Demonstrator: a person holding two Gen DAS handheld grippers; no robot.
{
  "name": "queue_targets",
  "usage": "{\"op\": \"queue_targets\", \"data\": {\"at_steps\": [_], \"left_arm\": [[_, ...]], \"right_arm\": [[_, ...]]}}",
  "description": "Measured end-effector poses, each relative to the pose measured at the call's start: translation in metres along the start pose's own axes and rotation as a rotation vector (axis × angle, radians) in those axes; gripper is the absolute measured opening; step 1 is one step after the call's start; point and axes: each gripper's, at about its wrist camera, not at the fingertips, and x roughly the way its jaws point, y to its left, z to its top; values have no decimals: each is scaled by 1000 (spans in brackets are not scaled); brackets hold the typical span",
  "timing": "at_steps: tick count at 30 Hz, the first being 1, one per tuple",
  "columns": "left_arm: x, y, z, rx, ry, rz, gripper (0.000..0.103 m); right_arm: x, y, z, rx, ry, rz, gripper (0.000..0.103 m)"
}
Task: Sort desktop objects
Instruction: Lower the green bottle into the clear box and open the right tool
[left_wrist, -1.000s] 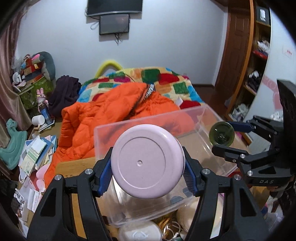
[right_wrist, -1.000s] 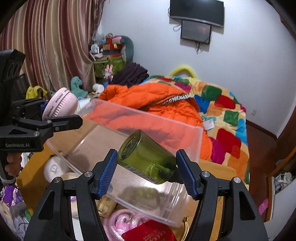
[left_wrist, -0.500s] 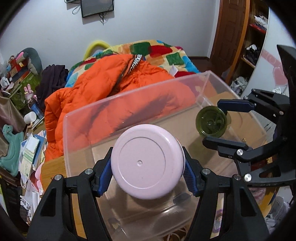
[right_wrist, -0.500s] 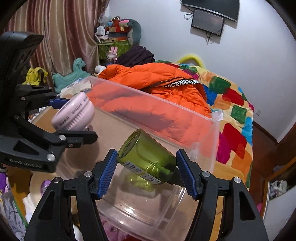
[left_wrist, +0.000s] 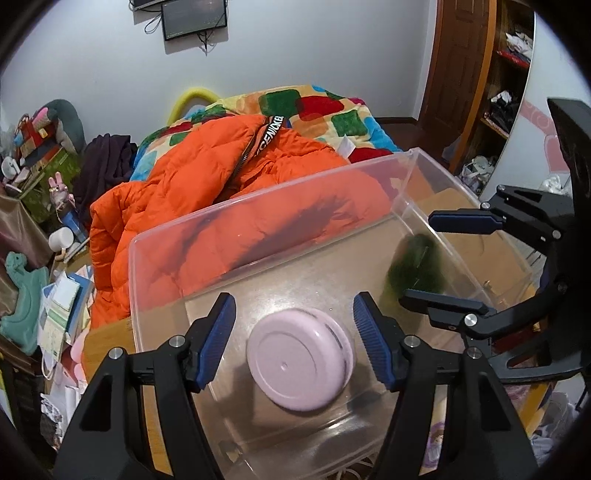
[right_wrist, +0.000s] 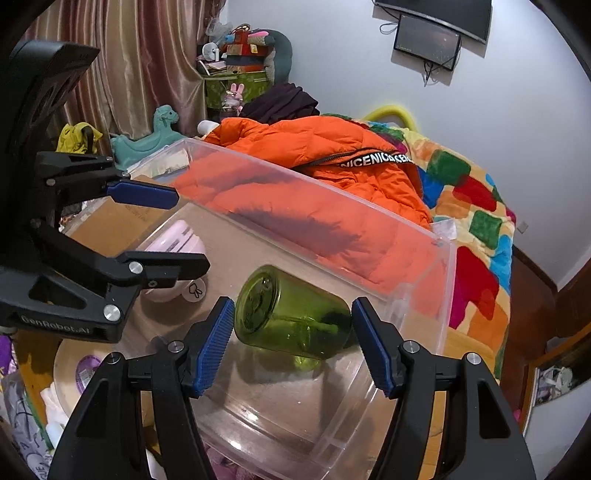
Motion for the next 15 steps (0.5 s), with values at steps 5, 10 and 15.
{"op": "queue_targets", "data": {"at_steps": [5,10,15], "left_arm": [[-13,1,0,-9,-35,7,74],[-32,3,0,-27,-66,8,81],[-54,4,-2,-42,-105,22,86]], "right_arm": [[-12,4,0,-15,-27,-38,67],[-31,7,-1,-14,-67,-74,76],[-53,11,-3,-12,-94,-105,77]]}}
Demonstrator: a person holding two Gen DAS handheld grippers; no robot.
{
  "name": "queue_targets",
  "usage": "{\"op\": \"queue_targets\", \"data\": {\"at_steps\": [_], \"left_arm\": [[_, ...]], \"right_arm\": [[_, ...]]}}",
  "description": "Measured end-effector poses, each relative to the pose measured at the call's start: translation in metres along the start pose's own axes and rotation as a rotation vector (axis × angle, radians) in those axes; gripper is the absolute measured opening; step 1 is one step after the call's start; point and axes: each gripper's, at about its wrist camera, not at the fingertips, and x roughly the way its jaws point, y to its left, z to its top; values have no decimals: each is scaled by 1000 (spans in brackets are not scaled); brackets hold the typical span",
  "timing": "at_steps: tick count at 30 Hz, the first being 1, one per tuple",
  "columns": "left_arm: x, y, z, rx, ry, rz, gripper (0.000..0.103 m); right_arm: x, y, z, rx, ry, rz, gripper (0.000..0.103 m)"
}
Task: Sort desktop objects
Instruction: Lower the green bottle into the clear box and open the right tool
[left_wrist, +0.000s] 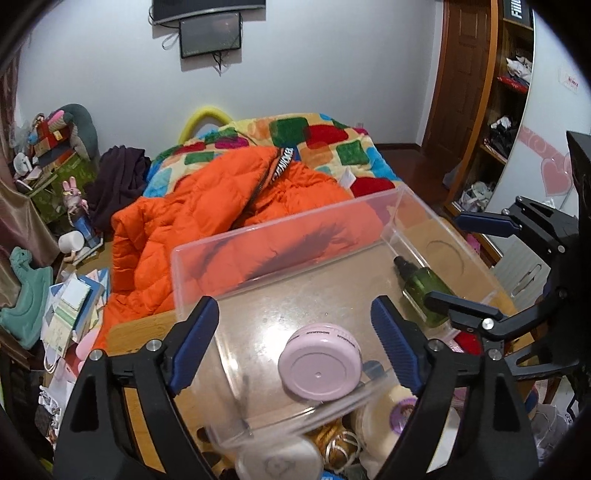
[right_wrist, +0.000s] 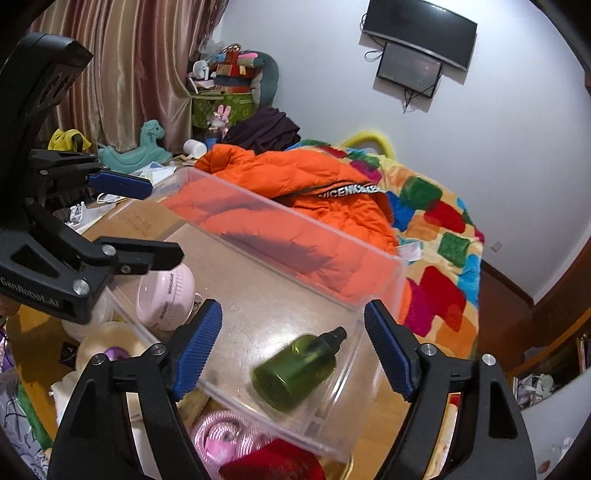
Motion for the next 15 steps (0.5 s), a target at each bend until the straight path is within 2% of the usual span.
{"op": "queue_targets", "data": {"at_steps": [5,9,15], "left_arm": [[-27,2,-4,-12,-52,26,92],[-48,5,-11,-18,-92,54,95],[-65,11,-30,-25,-111,74,96]], "right_arm": [[-27,-2,-1,38,-45,-13,86],[-50,-2,-3,81,-80,-19,86],[-76,6,-16,122,-117,-22,86]]}}
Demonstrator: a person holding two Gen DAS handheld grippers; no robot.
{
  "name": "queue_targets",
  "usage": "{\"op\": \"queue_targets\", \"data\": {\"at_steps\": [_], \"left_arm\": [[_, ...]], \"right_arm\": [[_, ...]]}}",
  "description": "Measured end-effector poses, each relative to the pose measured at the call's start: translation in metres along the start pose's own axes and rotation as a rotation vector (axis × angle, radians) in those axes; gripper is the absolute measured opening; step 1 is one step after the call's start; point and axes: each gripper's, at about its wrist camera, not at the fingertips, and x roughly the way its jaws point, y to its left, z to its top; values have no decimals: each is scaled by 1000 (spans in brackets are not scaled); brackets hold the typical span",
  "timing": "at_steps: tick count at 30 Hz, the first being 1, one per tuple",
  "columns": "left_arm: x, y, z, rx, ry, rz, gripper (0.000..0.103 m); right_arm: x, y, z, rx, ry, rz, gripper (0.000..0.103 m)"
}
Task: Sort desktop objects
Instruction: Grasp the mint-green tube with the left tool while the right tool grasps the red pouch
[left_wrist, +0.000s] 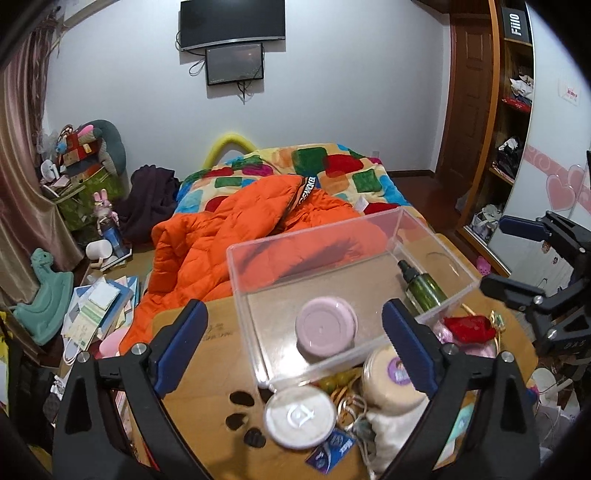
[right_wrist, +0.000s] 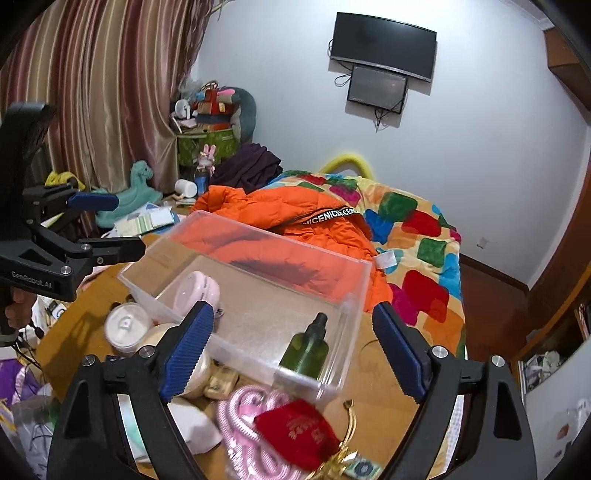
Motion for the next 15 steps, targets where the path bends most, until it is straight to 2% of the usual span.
{"op": "queue_targets", "data": {"at_steps": [11,15], "left_arm": [[-12,15,-42,-38,32,7,96],[-16,13,-62,-35,31,12,96]], "right_arm": [[-15,29,-30,3,13,30,86],[-20,38,-52,12,13,47,86]]}}
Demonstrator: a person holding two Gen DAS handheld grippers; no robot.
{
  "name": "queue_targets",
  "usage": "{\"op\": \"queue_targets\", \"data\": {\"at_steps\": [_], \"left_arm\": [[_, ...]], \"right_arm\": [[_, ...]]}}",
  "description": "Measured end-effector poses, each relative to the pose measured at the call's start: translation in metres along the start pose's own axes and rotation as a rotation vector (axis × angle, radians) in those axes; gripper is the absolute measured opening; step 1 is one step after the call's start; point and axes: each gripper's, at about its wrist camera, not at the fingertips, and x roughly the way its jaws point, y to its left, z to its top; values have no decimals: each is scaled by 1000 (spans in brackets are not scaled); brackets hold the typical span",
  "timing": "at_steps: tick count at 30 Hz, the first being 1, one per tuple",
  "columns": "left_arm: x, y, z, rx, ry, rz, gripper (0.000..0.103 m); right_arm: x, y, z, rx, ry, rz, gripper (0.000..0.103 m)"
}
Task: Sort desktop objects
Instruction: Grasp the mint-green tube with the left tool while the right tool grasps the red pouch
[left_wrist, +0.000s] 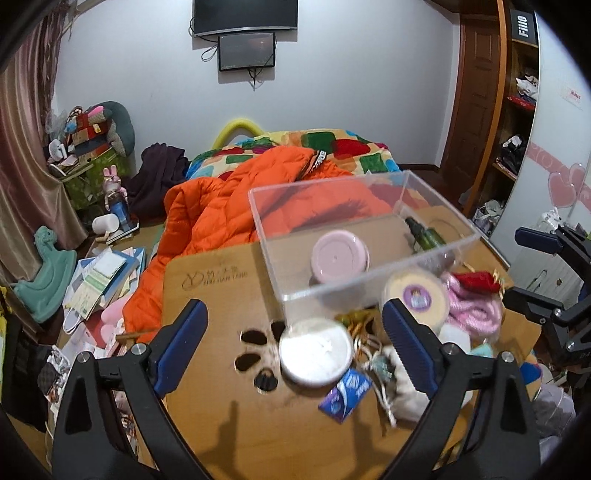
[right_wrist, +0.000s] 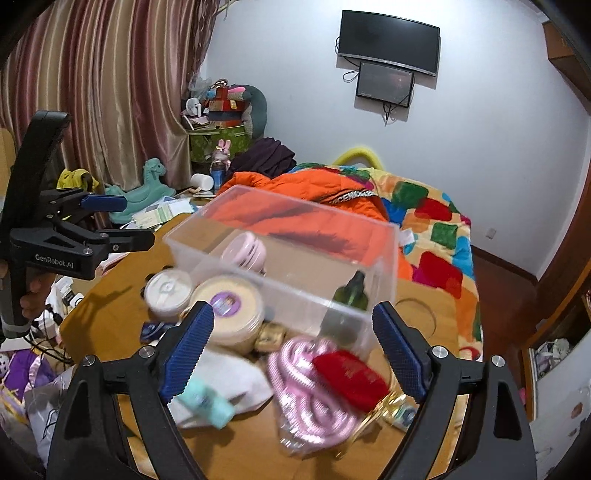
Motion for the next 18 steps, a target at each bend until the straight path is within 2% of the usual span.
{"op": "queue_targets", "data": {"at_steps": [5,11,14,18], "left_arm": [[-7,-22,-23,33,1,-47,96],[-17,-71,-35,121,-19,-137,96],[-13,-89,-37,146,-2,-182,96],[2,-111,-42,193,35,-198,96]], "right_arm": [[-2,-5,-26,27,23,-34,86],[-10,-47,-47,119,60,-88,86],[-14,-63,-58,141,70,-112,86],[-13,-77,-69,153,91,-104,86]]}}
